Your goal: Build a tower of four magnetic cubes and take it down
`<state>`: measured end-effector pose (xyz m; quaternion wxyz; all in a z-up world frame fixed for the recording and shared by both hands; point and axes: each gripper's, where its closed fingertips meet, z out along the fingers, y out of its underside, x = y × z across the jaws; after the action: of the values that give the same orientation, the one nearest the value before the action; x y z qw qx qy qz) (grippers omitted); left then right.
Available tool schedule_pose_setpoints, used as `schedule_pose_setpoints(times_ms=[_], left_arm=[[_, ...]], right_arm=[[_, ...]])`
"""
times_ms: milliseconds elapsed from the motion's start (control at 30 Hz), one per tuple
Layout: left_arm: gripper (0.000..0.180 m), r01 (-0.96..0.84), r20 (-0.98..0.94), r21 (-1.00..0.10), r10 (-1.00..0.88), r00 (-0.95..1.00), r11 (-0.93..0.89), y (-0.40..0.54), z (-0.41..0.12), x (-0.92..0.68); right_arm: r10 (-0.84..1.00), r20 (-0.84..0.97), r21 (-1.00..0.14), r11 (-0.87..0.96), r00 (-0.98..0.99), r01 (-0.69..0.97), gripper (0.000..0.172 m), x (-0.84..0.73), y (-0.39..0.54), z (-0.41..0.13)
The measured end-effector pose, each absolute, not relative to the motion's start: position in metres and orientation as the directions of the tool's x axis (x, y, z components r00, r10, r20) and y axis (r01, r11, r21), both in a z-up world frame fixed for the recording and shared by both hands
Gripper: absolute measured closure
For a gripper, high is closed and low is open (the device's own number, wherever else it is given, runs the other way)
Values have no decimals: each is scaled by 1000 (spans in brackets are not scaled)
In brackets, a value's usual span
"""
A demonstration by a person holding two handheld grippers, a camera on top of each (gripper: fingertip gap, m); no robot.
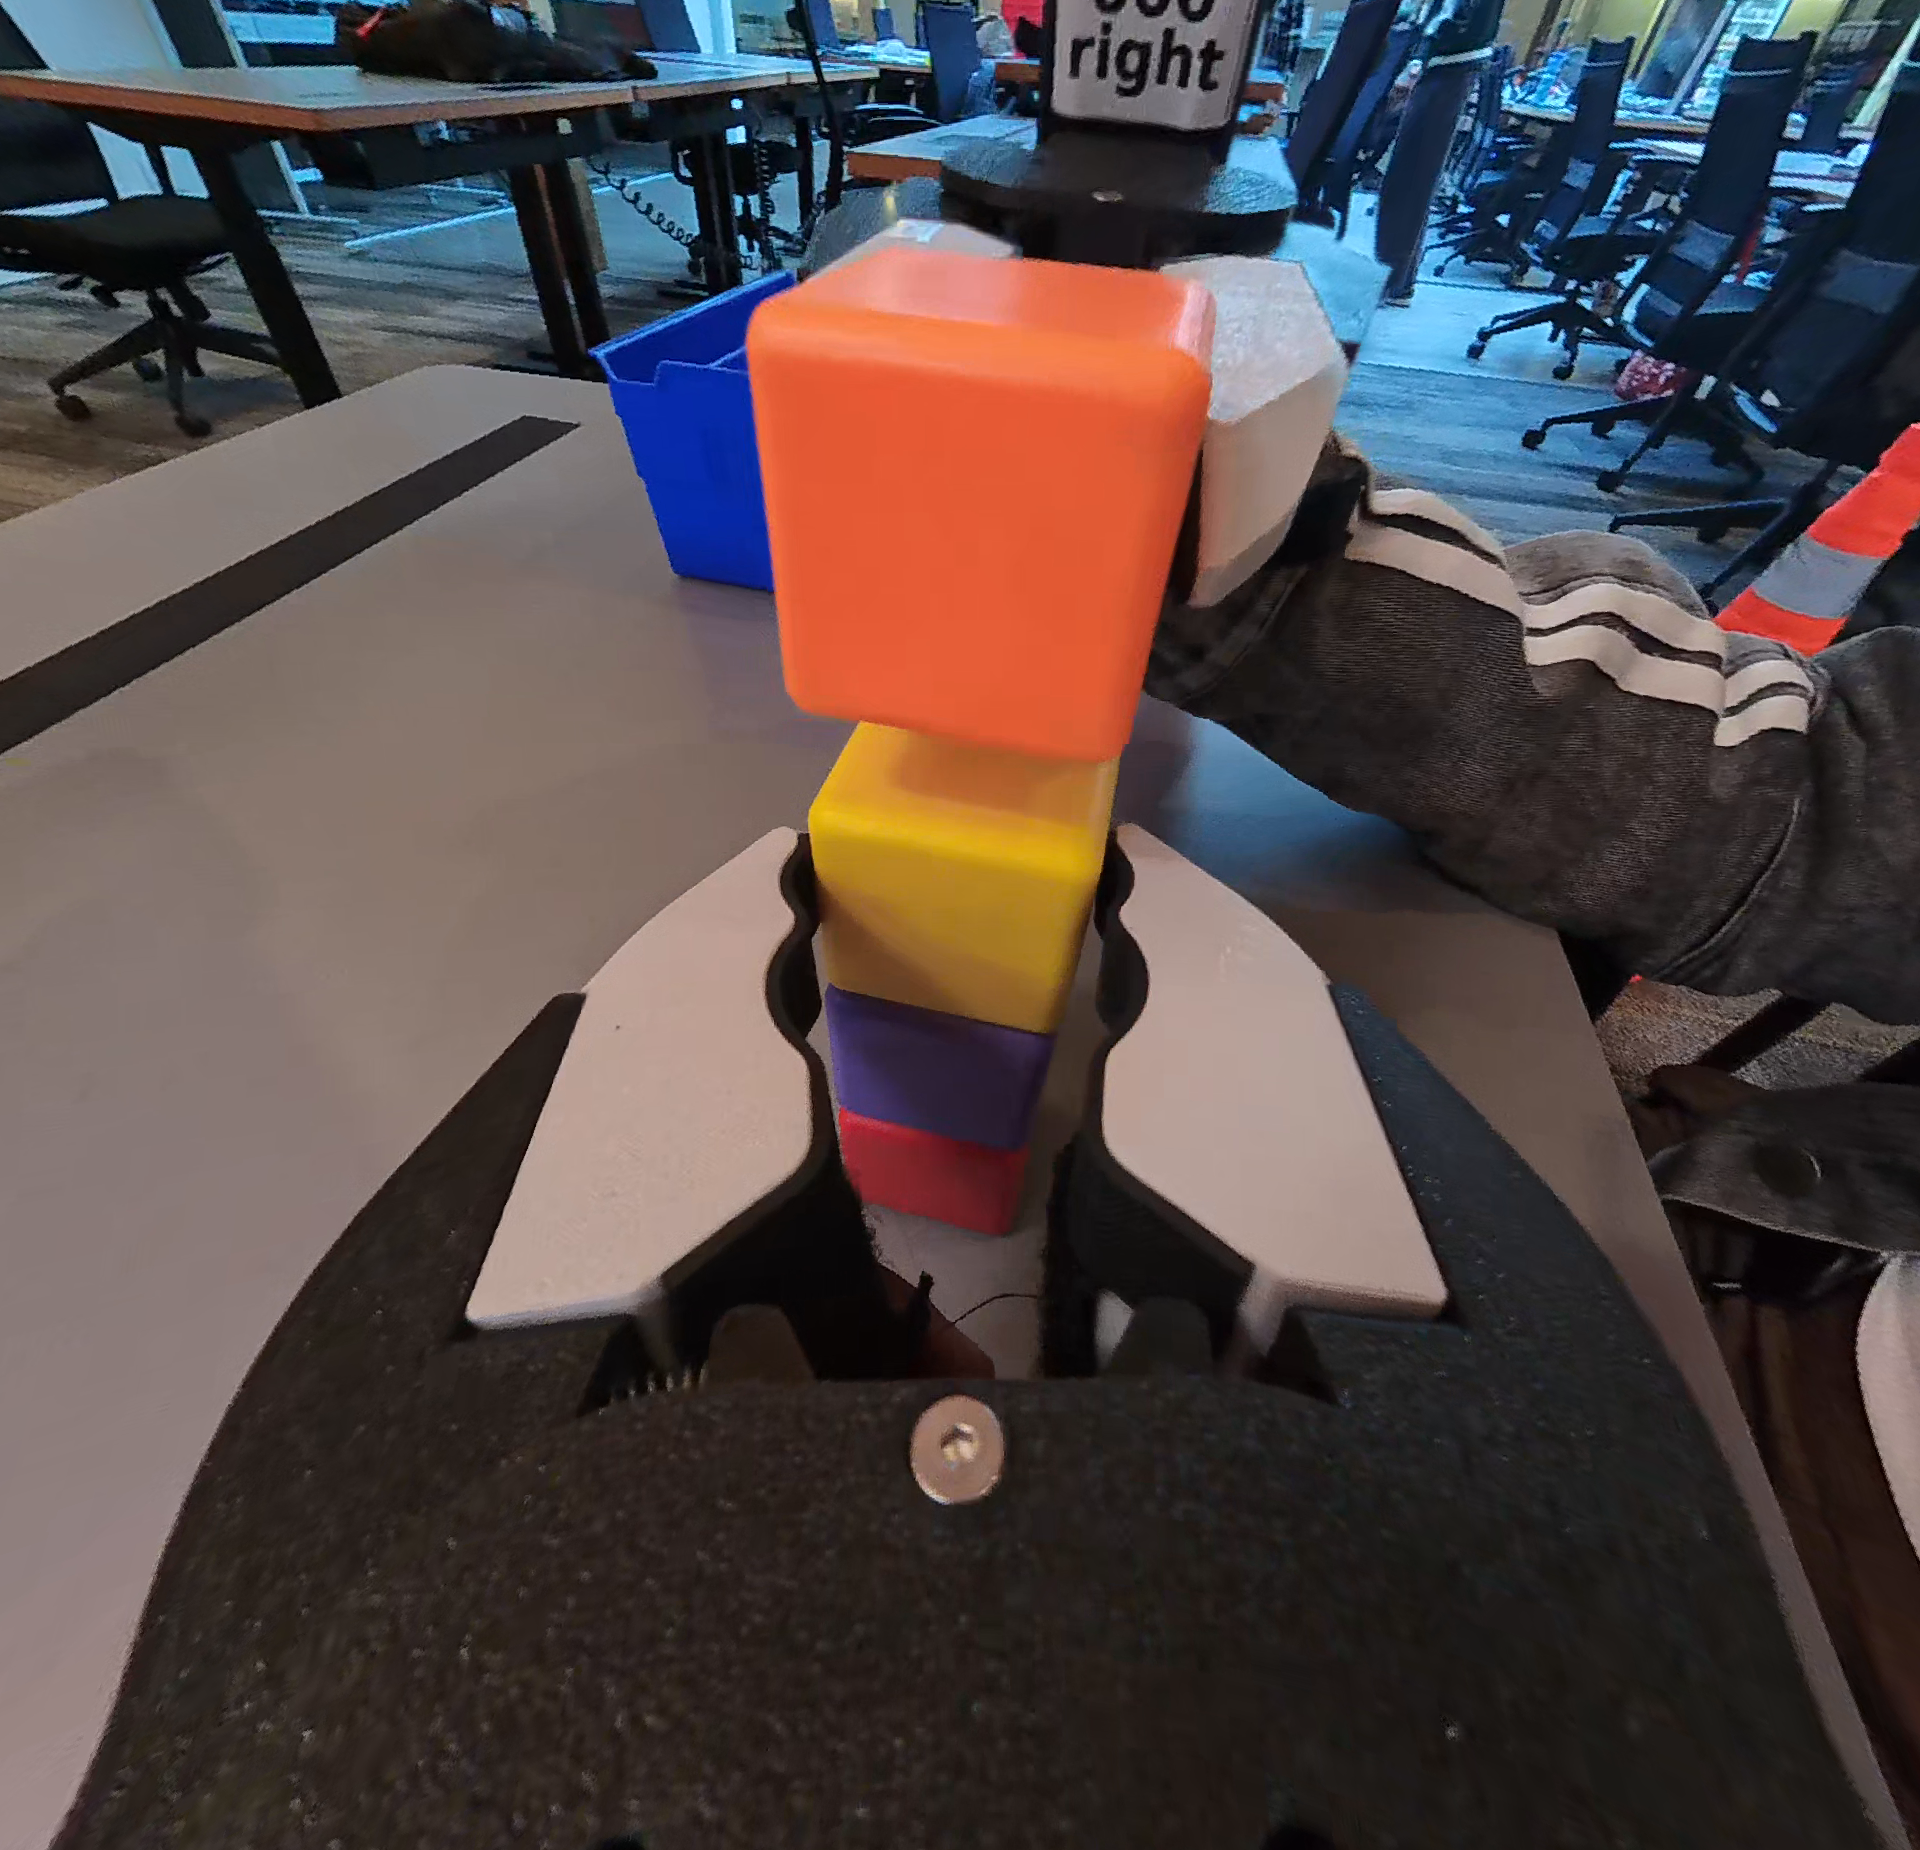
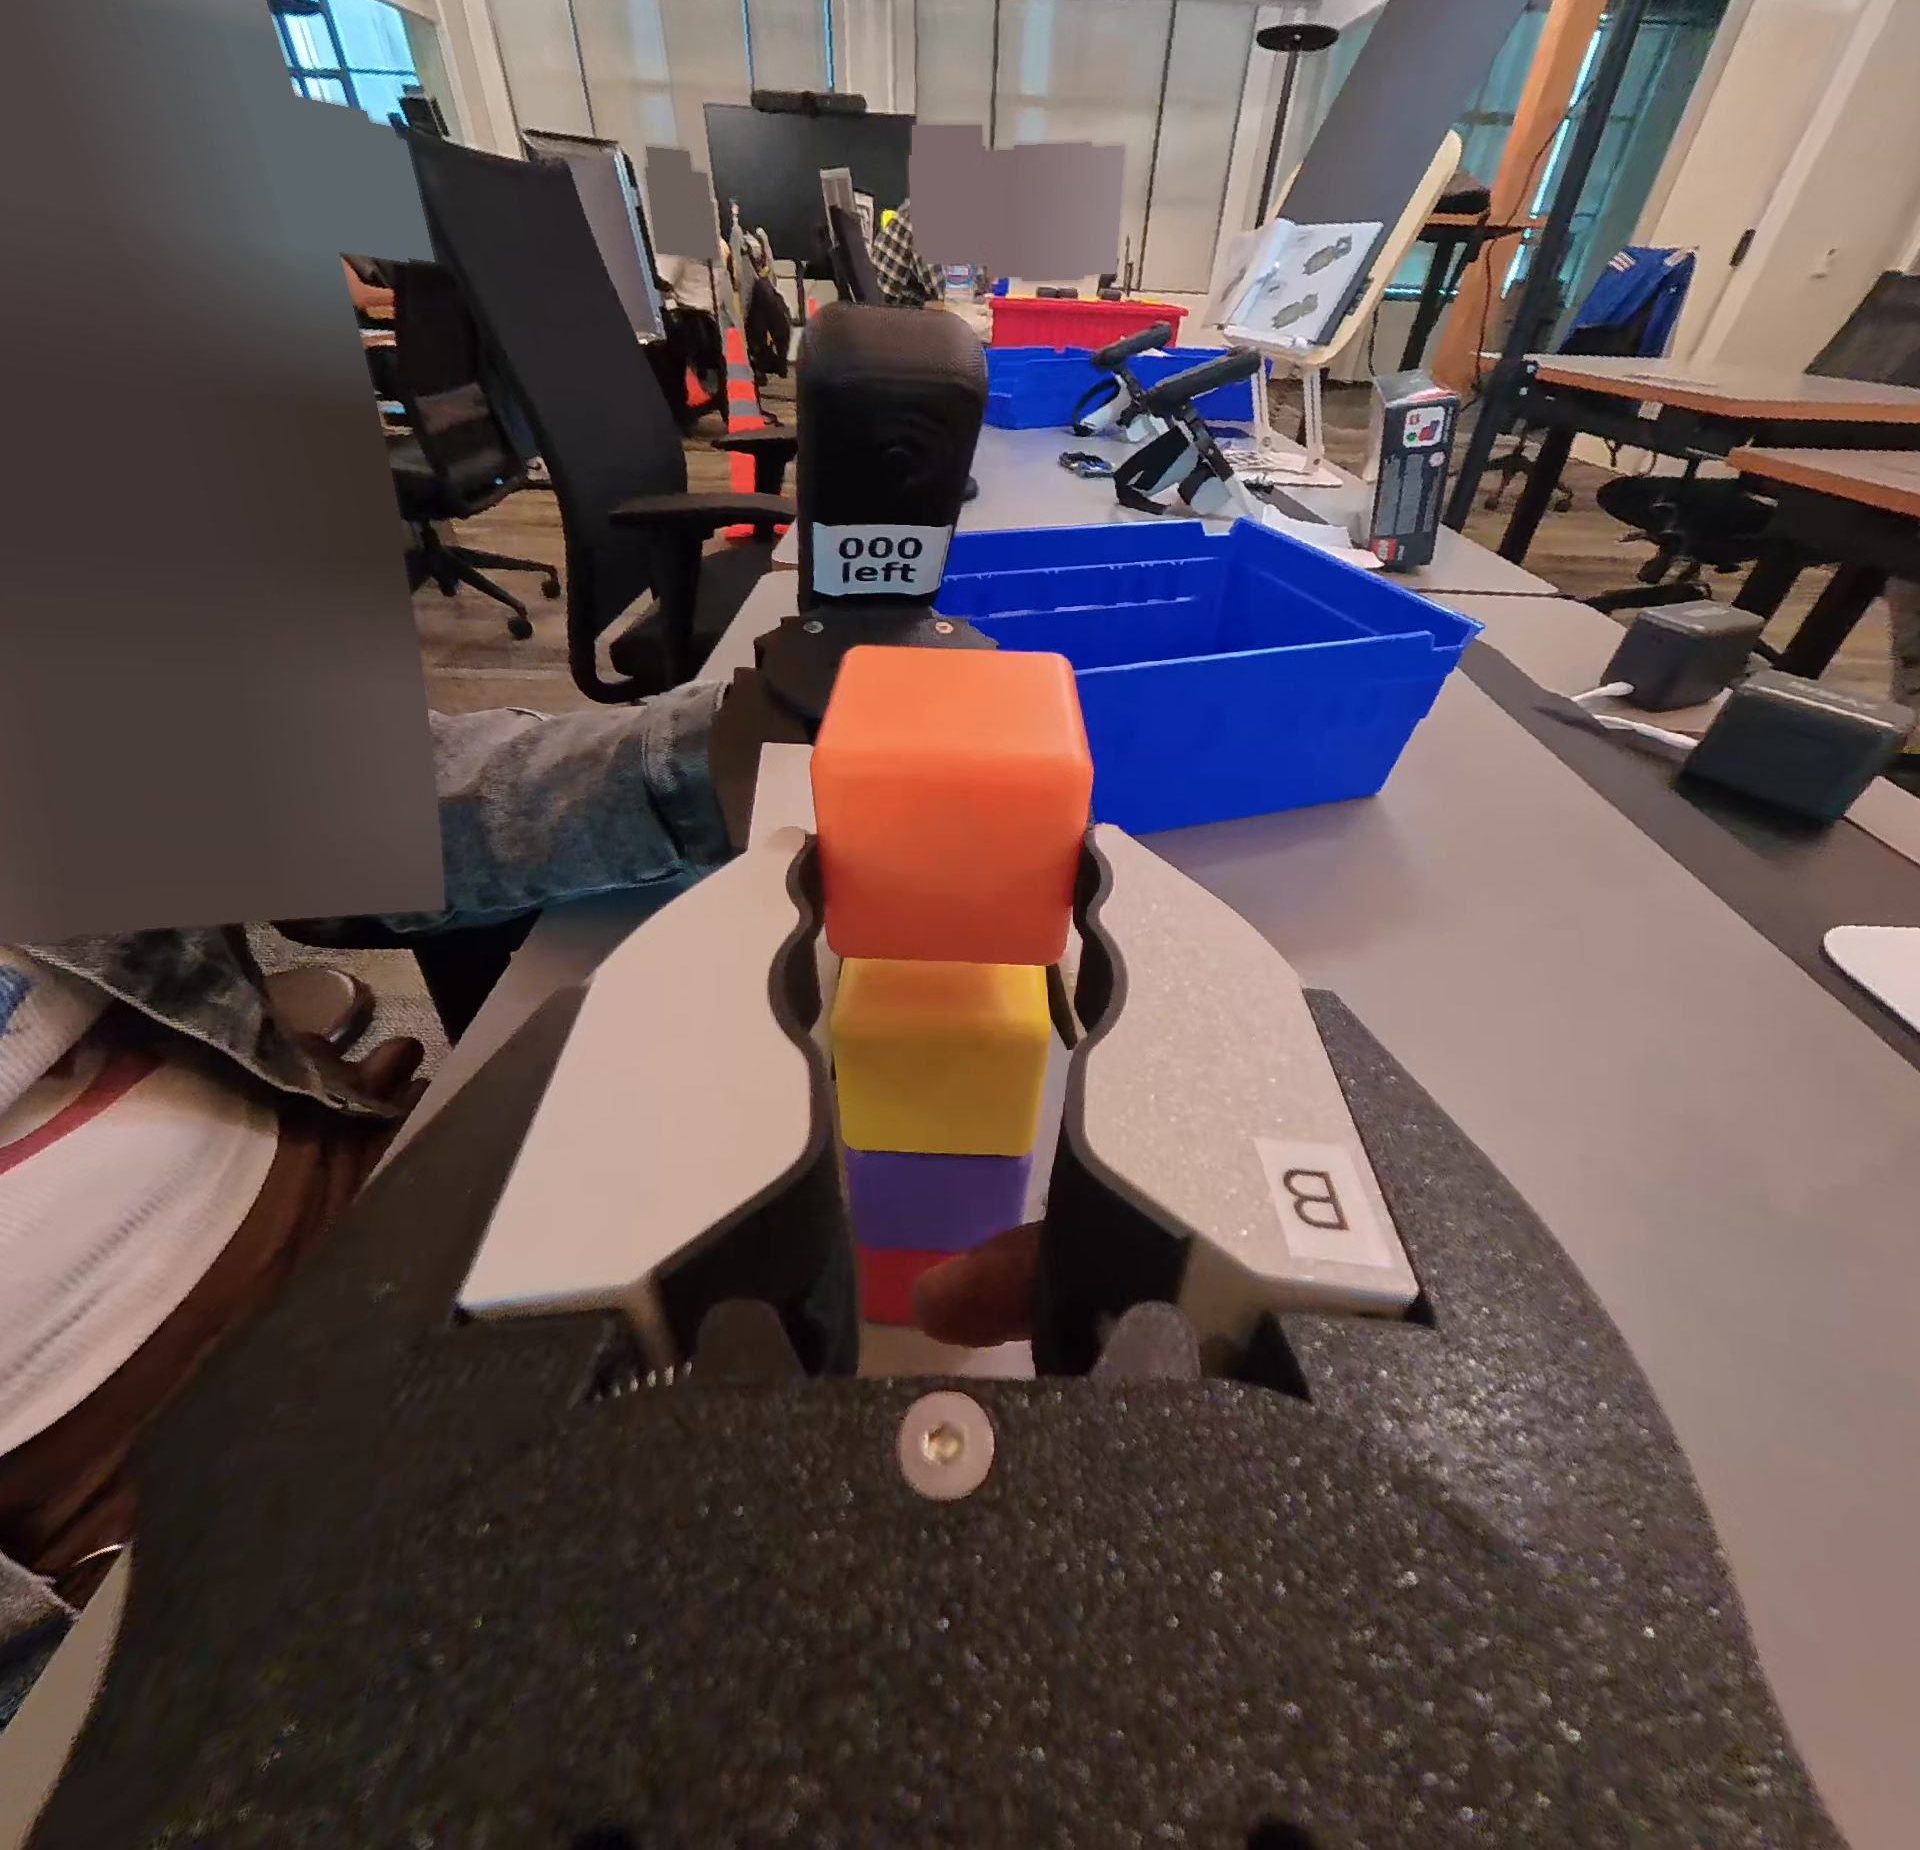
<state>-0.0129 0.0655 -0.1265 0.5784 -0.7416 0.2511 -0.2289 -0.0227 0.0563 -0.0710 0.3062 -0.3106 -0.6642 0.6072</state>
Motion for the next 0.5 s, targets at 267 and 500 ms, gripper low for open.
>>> schedule_pose_setpoints(times_ms=[267,500], left_arm=[[129,-110,45,-974,-642,765,-199,65,-126,-12],[129,-106,47,-974,-635,771,-201,65,-126,-14]], right_arm=[[781,26,-995,78,-624,56,125,-22,58,-78],[782,29,-993,96,-622,74,125,-24,57,-85]])
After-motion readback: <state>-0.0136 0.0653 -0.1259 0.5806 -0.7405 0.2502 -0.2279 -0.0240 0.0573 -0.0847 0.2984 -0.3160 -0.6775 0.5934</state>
